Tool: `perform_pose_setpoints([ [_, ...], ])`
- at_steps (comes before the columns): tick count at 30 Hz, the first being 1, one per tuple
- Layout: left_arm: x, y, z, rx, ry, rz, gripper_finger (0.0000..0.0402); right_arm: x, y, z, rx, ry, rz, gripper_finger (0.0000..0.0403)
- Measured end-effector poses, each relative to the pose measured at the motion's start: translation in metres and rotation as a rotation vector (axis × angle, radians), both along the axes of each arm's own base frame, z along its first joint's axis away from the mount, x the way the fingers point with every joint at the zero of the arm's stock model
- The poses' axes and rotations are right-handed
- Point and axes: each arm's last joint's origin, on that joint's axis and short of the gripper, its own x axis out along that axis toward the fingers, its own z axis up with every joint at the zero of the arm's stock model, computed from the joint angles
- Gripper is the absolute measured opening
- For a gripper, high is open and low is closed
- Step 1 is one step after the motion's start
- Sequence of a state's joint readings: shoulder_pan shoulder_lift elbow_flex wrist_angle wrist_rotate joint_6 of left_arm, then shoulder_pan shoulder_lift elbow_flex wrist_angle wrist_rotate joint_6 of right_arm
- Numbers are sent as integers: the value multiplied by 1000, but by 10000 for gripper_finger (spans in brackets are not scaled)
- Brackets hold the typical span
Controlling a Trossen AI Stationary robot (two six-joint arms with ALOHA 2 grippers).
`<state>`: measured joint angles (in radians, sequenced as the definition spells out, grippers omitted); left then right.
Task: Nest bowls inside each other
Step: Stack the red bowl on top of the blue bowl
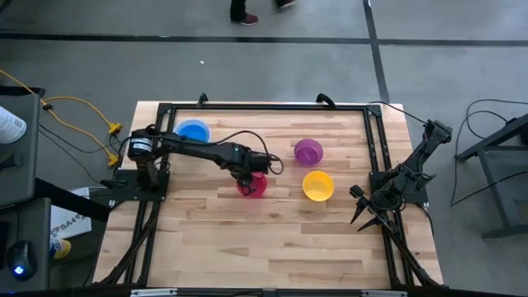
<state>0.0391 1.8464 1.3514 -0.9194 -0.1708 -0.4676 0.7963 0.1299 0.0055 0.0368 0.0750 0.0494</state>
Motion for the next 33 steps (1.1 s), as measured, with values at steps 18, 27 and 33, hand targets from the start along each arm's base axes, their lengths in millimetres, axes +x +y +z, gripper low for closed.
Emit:
perform_pose_setpoints([
  [18,2,0,-6,-3,11,-26,152,0,0,0,-2,1,0,133],
  [27,2,0,-6,-2,10,-26,117,0,0,0,-1,1,0,133],
  [33,2,0,-6,-2,9,-26,64,0,0,0,-1,1,0,133],
])
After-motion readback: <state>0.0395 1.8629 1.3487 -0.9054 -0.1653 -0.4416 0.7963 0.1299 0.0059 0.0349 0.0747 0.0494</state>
